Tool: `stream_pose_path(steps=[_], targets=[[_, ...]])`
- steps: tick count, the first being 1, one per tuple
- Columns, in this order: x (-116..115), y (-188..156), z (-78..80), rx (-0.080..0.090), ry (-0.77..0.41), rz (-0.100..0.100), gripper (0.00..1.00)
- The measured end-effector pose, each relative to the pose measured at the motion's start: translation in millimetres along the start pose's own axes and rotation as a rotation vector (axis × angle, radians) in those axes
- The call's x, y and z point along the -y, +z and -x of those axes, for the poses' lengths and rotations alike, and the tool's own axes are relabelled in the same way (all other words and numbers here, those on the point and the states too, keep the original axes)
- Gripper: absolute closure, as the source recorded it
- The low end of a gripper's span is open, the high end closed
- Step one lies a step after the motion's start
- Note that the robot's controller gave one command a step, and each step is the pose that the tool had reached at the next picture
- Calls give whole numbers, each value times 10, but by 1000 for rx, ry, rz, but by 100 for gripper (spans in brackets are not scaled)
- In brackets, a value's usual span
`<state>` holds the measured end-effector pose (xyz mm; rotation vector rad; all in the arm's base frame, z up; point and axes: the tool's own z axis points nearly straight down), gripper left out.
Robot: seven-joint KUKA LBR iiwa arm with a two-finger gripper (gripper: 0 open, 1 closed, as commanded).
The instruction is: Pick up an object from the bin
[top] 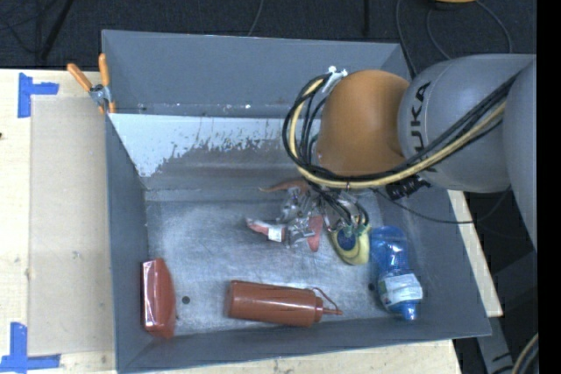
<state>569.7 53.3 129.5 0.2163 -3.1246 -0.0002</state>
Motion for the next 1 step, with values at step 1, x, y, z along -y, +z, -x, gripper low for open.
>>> stream_pose_path(steps=[1], targets=[[88,-604,-172,4,3,1,100]])
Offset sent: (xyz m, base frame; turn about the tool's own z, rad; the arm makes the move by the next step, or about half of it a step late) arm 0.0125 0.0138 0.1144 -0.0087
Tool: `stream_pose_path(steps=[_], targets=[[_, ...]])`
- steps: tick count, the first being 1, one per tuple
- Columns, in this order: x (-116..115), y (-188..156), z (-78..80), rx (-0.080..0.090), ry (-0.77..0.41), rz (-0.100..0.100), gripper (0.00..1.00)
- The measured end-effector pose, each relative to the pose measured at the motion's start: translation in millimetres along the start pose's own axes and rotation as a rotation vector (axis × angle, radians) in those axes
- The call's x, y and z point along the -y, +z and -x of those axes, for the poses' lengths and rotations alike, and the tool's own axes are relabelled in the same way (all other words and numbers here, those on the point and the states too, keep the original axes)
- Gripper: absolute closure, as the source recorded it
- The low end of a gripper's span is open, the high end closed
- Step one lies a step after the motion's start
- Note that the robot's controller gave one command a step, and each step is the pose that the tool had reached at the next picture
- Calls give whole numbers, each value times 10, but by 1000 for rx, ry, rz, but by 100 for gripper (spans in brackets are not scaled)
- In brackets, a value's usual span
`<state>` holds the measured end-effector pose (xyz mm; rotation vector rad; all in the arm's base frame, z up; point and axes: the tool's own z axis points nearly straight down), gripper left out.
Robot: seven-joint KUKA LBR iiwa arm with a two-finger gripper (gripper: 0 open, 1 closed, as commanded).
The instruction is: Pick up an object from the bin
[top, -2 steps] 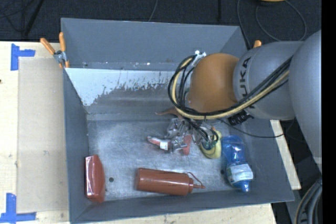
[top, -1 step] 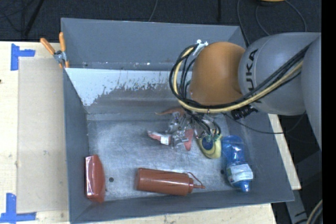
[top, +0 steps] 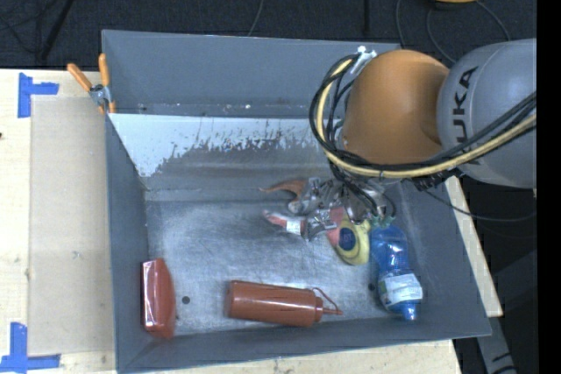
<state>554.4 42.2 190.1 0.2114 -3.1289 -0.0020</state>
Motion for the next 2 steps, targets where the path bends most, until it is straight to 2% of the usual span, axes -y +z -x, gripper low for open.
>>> stream_pose_path(steps=[1,2], targets=[[-189,-531,301,7,-9,-2,100],[-231,-607,326,13,-13,0,100]])
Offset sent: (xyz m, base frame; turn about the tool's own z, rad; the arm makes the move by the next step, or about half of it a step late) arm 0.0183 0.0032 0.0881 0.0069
